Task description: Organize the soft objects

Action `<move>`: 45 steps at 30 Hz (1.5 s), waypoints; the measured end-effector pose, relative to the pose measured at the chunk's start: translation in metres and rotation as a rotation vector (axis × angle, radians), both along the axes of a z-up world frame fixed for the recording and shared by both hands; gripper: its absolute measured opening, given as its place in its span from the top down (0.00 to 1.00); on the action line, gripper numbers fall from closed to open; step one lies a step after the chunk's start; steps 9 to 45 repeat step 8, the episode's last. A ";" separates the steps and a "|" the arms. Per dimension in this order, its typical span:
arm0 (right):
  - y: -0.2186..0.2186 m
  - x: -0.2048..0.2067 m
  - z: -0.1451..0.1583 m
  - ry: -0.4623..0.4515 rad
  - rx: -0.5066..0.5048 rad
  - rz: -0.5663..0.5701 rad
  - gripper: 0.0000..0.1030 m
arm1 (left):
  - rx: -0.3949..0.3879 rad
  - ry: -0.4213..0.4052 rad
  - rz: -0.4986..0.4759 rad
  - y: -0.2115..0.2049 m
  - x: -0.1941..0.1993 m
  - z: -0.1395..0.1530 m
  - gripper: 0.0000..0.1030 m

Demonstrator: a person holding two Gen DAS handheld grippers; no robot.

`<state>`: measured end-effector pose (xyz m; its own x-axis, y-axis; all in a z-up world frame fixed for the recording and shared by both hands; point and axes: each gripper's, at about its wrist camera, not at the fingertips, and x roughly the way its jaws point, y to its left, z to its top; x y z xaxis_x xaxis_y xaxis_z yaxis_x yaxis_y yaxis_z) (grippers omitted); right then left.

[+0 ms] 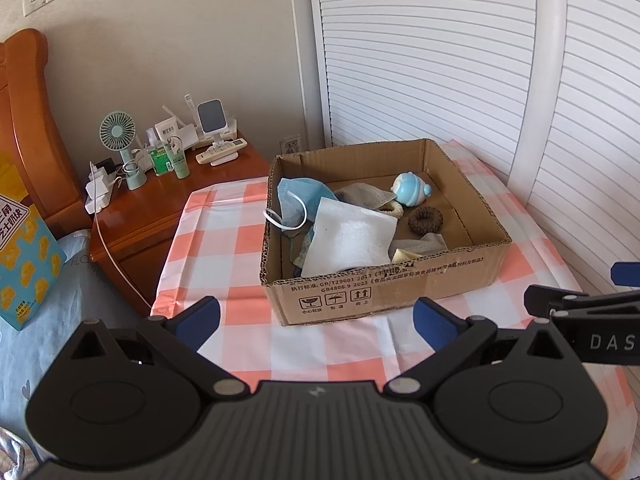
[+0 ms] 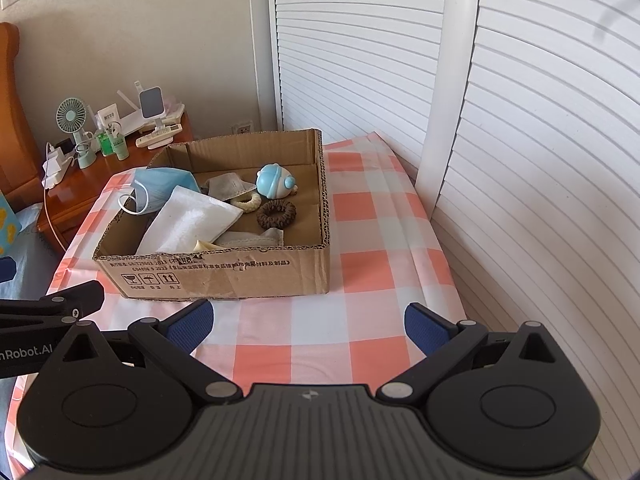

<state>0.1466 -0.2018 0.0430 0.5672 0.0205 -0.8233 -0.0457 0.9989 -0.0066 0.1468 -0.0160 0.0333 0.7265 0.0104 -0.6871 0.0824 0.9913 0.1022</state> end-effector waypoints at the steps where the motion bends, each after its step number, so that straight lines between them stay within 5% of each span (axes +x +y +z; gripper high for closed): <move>1: 0.000 0.000 0.000 0.000 0.001 0.000 0.00 | 0.000 -0.001 -0.001 0.000 0.000 0.000 0.01; 45: -0.001 0.000 0.001 -0.001 0.001 0.003 0.00 | -0.003 -0.001 -0.001 0.000 -0.001 0.002 0.01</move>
